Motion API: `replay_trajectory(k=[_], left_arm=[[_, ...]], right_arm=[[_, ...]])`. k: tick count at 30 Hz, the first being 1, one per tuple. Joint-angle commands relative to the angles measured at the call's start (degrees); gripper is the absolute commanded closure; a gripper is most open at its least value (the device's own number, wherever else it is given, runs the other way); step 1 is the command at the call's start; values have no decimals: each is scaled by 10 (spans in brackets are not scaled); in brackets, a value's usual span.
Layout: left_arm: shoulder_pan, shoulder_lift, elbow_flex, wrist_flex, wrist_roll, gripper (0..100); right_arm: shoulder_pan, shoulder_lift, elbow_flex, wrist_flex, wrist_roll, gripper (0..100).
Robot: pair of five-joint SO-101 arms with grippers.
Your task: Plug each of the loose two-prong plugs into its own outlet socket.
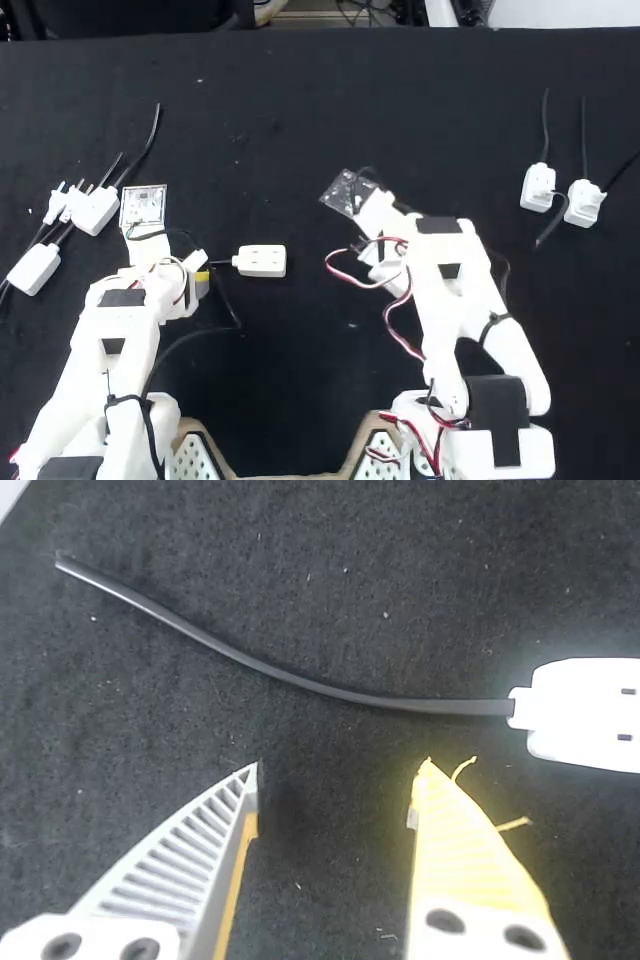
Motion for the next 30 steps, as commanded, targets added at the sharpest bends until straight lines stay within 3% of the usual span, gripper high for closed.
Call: replay_trajectory(k=[1,7,13,18,24,30], left_arm=[[-7,-5,-6,-7,6,758],[-7,-5,-6,-8,6,758],[-7,-5,-6,-8,6,758],[-7,-5,-6,-7,6,758],[-7,-5,-6,-7,6,758],[-7,-5,-6,-6,6,758]], right_arm=[[-9,-21,0,-15,-33,979],[-10,-11,-7,14,-37,964],[-36,-15,-36,74,-80,796],[-34,-15,-102,121,-89,836],[-4,16,-116,23,-178,850],[-15,103,-112,-21,-179,850]])
